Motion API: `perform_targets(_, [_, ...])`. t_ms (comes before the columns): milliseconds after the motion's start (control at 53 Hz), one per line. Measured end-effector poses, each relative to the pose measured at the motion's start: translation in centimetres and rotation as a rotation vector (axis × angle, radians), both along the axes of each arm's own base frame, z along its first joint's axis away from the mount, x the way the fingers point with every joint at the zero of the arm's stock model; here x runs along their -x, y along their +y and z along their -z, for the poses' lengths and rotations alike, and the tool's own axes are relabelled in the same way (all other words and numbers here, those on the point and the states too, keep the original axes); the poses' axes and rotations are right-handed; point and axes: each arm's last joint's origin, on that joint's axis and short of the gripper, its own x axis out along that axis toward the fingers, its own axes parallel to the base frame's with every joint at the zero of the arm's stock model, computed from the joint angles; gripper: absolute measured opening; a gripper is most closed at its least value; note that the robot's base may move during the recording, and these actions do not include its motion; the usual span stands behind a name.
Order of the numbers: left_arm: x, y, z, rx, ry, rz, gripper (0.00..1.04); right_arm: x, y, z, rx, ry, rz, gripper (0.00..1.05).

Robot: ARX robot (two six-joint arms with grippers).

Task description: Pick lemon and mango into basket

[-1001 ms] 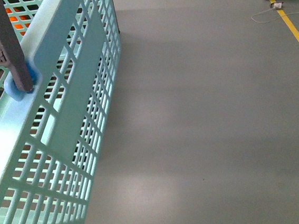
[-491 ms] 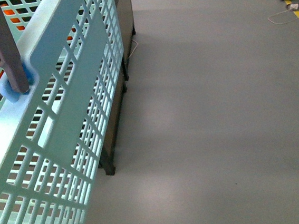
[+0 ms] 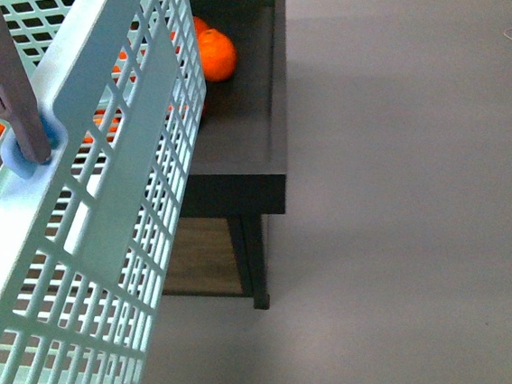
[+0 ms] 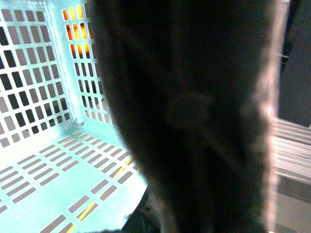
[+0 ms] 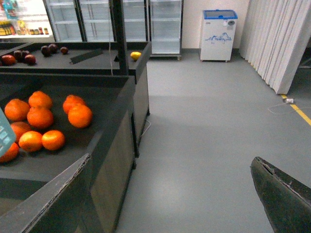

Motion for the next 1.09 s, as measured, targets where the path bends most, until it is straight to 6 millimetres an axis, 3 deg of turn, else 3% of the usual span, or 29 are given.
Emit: perform_targets(1095, [0.0, 0.04, 0.01, -0.001, 0.001, 0.0, 0.04, -0.01, 0.0, 0.02, 0.0, 0.002, 0.0, 0.96])
